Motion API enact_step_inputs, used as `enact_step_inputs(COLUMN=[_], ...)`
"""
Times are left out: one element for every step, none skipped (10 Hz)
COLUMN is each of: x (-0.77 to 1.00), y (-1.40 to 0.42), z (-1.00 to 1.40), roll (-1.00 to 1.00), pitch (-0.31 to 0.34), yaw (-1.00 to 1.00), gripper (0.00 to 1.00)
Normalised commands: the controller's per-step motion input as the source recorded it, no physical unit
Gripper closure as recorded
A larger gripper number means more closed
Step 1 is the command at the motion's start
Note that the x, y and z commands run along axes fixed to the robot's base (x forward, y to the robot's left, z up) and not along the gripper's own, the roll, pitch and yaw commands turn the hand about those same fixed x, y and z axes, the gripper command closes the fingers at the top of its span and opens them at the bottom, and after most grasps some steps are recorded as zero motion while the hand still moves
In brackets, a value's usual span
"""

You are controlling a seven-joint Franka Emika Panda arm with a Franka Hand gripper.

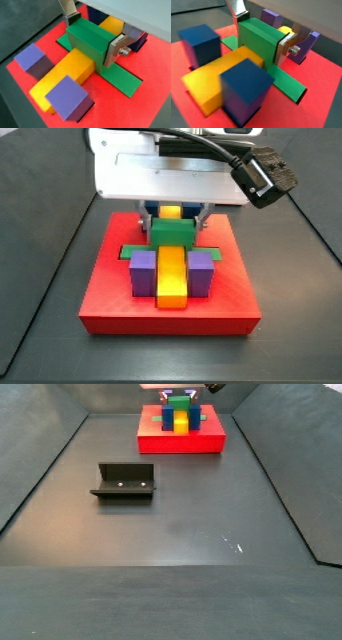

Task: Pick up the green object. Move up. Place the green object on the fixture. Regrasp the green object. Move to above the board. Insert the green object.
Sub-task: Insert the green object.

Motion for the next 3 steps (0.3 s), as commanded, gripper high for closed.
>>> enact_step_inputs(x=[0.0, 0.0, 0.0], y=[-0.41, 0.0, 0.0], z=[-0.36, 0.0, 0.0], roll=[0.07, 0.01, 0.05], pitch=[-0.116, 0.0, 0.0], yaw=[0.24, 0.0, 0.02], gripper=[1.0, 1.0, 1.0])
